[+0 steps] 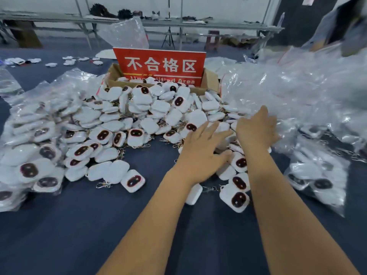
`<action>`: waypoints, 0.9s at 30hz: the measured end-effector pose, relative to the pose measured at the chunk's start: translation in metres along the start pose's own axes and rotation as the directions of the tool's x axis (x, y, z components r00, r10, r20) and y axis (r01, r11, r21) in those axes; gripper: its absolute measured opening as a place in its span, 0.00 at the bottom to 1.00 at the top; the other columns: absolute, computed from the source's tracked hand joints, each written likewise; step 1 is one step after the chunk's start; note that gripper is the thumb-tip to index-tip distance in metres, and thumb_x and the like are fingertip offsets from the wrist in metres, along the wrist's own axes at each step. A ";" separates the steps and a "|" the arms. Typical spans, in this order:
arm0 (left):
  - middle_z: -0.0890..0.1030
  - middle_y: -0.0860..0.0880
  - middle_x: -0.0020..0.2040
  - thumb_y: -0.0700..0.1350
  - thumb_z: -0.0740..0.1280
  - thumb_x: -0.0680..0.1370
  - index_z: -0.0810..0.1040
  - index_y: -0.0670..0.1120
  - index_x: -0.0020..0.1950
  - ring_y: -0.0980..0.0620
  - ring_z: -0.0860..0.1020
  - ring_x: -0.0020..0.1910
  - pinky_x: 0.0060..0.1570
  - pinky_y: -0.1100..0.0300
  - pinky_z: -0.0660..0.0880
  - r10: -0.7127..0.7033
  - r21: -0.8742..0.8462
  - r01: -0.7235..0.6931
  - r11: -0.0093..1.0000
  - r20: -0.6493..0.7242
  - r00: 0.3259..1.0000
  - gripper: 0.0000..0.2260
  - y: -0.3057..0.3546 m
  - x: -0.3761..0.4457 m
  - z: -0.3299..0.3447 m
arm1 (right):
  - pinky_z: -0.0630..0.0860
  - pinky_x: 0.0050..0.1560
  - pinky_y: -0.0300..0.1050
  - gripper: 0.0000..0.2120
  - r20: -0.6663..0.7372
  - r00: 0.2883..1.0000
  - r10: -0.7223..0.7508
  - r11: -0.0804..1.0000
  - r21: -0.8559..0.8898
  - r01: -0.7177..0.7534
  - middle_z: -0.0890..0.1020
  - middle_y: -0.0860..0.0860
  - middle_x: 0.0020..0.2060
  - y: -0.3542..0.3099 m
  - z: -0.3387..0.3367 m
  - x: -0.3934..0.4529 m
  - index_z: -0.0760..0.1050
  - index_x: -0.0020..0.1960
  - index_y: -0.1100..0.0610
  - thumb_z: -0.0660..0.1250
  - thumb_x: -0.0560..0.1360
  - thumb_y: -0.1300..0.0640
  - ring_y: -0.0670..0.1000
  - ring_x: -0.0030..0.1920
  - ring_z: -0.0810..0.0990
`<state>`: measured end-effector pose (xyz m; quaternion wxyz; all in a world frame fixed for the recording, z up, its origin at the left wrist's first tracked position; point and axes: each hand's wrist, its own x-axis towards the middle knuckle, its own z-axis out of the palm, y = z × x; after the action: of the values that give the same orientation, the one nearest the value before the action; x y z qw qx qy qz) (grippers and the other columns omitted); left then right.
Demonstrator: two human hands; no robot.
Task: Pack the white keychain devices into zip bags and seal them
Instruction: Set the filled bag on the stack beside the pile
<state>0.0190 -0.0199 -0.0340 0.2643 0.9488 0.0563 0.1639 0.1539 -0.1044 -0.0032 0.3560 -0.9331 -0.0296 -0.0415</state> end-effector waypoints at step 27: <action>0.74 0.48 0.42 0.32 0.59 0.79 0.70 0.48 0.44 0.51 0.75 0.41 0.47 0.51 0.77 -0.797 -0.829 -0.096 0.552 -0.558 0.232 0.11 -0.070 -0.015 -0.056 | 0.63 0.68 0.56 0.27 0.029 0.638 -0.769 0.638 0.075 0.766 0.65 0.62 0.74 -0.051 0.056 -0.152 0.66 0.73 0.63 0.63 0.75 0.63 0.63 0.71 0.66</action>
<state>-0.0159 0.0641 -0.0291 0.5661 0.4310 0.3672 0.5991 0.0017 -0.0330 -0.0266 0.3294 -0.8229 -0.4342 -0.1606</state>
